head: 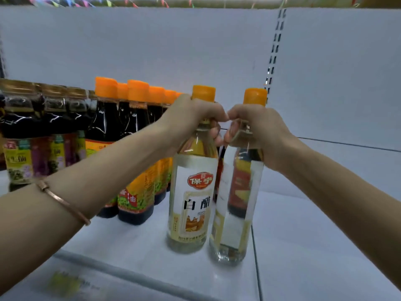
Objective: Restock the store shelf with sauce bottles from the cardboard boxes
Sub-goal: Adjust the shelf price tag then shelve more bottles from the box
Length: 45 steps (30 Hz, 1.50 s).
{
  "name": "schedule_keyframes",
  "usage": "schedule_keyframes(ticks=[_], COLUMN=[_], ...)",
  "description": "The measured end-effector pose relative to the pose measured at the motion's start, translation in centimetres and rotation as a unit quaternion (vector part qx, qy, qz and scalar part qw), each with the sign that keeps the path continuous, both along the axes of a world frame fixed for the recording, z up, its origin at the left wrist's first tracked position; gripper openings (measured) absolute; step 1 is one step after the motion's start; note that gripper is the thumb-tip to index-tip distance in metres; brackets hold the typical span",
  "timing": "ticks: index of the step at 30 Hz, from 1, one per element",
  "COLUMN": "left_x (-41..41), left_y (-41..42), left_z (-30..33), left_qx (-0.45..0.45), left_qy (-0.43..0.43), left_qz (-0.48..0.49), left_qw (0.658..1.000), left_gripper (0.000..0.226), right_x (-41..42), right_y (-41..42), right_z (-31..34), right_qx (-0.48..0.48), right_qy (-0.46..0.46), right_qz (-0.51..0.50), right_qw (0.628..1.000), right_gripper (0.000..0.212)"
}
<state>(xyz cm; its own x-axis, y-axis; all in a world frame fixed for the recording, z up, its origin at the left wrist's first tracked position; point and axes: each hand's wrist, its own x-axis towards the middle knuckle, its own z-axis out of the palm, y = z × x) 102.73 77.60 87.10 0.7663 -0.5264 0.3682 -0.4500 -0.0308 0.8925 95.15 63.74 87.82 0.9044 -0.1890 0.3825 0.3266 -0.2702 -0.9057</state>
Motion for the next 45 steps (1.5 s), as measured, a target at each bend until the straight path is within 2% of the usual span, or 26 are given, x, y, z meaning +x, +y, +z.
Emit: schedule_keyframes(ticks=[1, 4, 5, 7, 11, 12, 15, 17, 19, 21, 23, 26, 36, 39, 42, 45], left_x=[0.6, 1.6, 1.7, 1.3, 0.0, -0.3, -1.2, -2.0, -2.6, -3.2, -3.1, -3.1, -4.8, -4.6, -3.8, -2.6], left_y=[0.0, -0.7, -1.5, -2.5, -2.7, -2.5, -1.8, -0.9, 0.1, 0.7, 0.8, 0.2, -6.7, -9.7, -12.3, -14.3], left_z=[-0.5, -0.9, -0.3, 0.0, -0.7, -1.1, -3.7, -6.1, -8.6, -10.9, -11.8, -11.6, -11.8, -11.7, -11.9, -11.9], left_qx=[0.011, -0.009, -0.001, -0.009, -0.043, -0.04, -0.049, -0.031, 0.041, 0.119, 0.143, 0.14, 0.109, 0.116, 0.093, 0.083], left_qy=[0.008, 0.013, 0.001, -0.037, -0.111, -0.125, -0.104, -0.082, -0.055, -0.014, 0.015, 0.026, 0.011, 0.014, 0.019, 0.012], left_qz=[-0.008, -0.003, 0.016, 0.056, 0.028, 0.026, 0.053, 0.071, 0.063, 0.039, 0.042, 0.029, -0.089, -0.102, -0.064, -0.034], left_qw=[1.0, 1.0, 1.0, 0.998, 0.992, 0.991, 0.992, 0.994, 0.996, 0.992, 0.989, 0.989, 0.99, 0.988, 0.993, 0.996], left_gripper=[0.024, 0.05, 0.052, 0.038, 0.011, 0.01, 0.033, 0.05, 0.071, 0.077, 0.068, 0.059, 0.056, 0.066, 0.084, 0.088], right_x=[0.6, 1.8, 2.0, 2.4, 2.3, 2.2, 1.9, 1.3, 0.1, -1.0, -1.4, -1.7, -5.6, -6.0, -5.7, -5.0], right_y=[-0.3, -1.3, -1.6, -2.2, -3.1, -3.2, -3.6, -4.5, -5.9, -6.7, -7.0, -7.2, -13.0, -15.3, -17.4, -18.5], right_z=[-0.2, -0.4, -0.5, -0.9, -1.4, -1.7, -3.3, -5.2, -7.7, -10.4, -12.5, -13.0, -12.6, -12.6, -12.4, -12.1], right_qx=[0.002, -0.008, -0.015, -0.031, -0.05, -0.055, -0.123, -0.145, -0.112, -0.117, -0.152, -0.18, -0.183, -0.179, -0.178, -0.187], right_qy=[0.007, 0.007, -0.002, -0.029, -0.086, -0.09, -0.091, -0.062, 0.013, 0.088, 0.125, 0.101, 0.102, 0.114, 0.127, 0.13], right_qz=[0.002, -0.011, -0.02, -0.048, -0.093, -0.095, -0.095, -0.053, 0.019, 0.053, 0.042, -0.008, -0.107, -0.141, -0.162, -0.176], right_qw=[1.0, 1.0, 1.0, 0.998, 0.991, 0.99, 0.984, 0.986, 0.993, 0.988, 0.979, 0.978, 0.972, 0.967, 0.962, 0.958], right_gripper=[0.033, 0.035, 0.033, 0.032, 0.025, 0.024, 0.028, 0.044, 0.077, 0.09, 0.083, 0.067, 0.063, 0.062, 0.06, 0.047])
